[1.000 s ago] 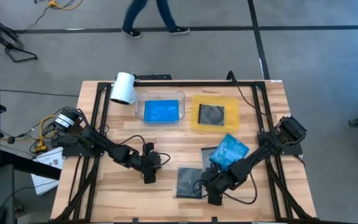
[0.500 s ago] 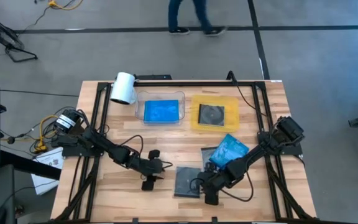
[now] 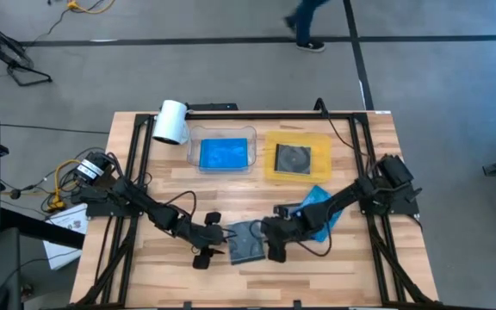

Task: Pick & place jewel cases by type
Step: Put the left black CD case into the yellow bin

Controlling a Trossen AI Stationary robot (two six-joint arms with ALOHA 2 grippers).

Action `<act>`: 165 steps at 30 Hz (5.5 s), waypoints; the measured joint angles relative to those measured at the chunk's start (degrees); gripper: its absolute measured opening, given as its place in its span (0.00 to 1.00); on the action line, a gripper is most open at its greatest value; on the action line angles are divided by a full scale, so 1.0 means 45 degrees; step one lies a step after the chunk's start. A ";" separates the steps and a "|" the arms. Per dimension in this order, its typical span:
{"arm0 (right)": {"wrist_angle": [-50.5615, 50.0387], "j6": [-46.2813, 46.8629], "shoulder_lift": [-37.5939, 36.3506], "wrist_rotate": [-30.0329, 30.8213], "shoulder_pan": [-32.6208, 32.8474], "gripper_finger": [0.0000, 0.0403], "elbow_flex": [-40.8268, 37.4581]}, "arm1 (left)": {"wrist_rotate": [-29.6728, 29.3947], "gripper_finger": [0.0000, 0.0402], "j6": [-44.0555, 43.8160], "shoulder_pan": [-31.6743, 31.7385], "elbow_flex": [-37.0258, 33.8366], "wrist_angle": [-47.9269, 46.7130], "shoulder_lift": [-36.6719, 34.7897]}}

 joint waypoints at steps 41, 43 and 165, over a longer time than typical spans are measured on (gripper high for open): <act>0.0885 0.7508 -0.0068 -0.4883 -0.1788 0.40 -0.0199 | -0.1336 0.43 -0.1045 -0.0188 0.0133 -0.0859 0.0652; 0.0776 0.7714 -0.0063 -0.4698 -0.1862 0.40 -0.0214 | -0.1384 0.43 -0.0962 -0.0185 0.0186 -0.0651 0.0725; 0.2189 0.7322 0.0180 -0.2782 -0.1530 0.62 -0.0427 | -0.0271 0.43 -0.1665 -0.1311 0.1758 0.3664 0.3118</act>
